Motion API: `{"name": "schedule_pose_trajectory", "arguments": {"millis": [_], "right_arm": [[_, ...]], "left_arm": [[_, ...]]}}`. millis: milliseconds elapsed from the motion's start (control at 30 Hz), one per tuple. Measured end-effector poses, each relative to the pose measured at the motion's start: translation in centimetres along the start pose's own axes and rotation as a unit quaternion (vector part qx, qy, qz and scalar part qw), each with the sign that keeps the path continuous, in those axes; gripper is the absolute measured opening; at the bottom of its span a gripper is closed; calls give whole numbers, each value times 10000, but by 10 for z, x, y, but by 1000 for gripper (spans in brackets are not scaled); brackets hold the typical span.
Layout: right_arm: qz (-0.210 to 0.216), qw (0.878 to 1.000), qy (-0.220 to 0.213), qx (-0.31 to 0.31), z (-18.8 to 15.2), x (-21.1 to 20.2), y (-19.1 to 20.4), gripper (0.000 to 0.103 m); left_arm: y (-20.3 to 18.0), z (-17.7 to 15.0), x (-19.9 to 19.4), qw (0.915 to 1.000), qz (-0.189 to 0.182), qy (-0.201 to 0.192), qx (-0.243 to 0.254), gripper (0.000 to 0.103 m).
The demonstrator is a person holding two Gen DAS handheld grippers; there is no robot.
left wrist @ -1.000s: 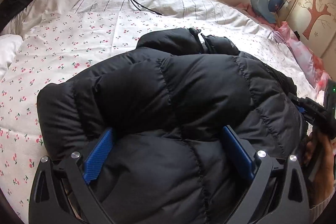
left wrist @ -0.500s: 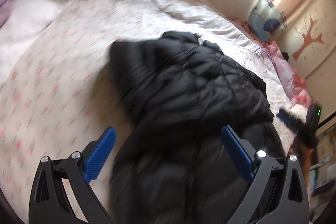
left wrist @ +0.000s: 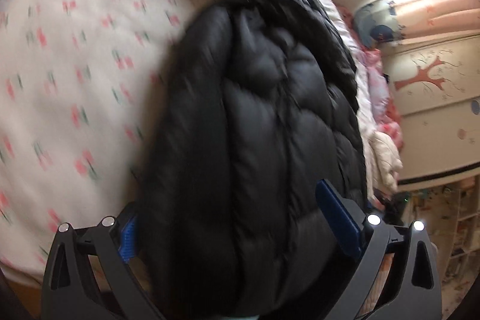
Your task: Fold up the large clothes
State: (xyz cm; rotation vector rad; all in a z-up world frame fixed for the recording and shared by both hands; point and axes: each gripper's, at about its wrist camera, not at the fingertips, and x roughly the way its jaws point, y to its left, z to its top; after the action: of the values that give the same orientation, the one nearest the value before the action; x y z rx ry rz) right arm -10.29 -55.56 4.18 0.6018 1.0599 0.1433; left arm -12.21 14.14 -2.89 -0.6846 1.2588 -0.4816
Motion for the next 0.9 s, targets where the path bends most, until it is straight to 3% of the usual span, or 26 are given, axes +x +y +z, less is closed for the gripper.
{"name": "schedule_pose_trajectory", "arguments": {"millis": [233, 300, 367, 433, 500, 700, 800, 900], "right_arm": [[1008, 9896, 1023, 60, -32, 26, 3, 85], [1050, 9881, 1115, -120, -41, 32, 12, 79], [1140, 9891, 931, -93, -48, 34, 14, 26], [1349, 9889, 594, 162, -51, 31, 12, 18], [1616, 9863, 189, 288, -51, 22, 20, 15], [2515, 9641, -818, 246, -20, -36, 72, 12], [2570, 9612, -999, 62, -7, -68, 100, 10], [2002, 9758, -833, -287, -5, -85, 117, 10]], "left_arm": [[-2, -51, -1, 9990, -438, 107, -16, 96], [3, -54, -3, 9986, -514, 124, -86, 96], [6, -57, -5, 9983, -542, -42, -215, 88], [8, -56, -5, 9978, -519, -35, -415, 32], [-3, -51, -14, 9963, -764, -141, -365, 18], [-79, -25, -81, 9859, -1455, -761, 323, 10], [-102, -16, -120, 9790, -1644, -1064, 559, 10], [-114, -14, -141, 9784, -1615, -1087, 700, 10]]}}
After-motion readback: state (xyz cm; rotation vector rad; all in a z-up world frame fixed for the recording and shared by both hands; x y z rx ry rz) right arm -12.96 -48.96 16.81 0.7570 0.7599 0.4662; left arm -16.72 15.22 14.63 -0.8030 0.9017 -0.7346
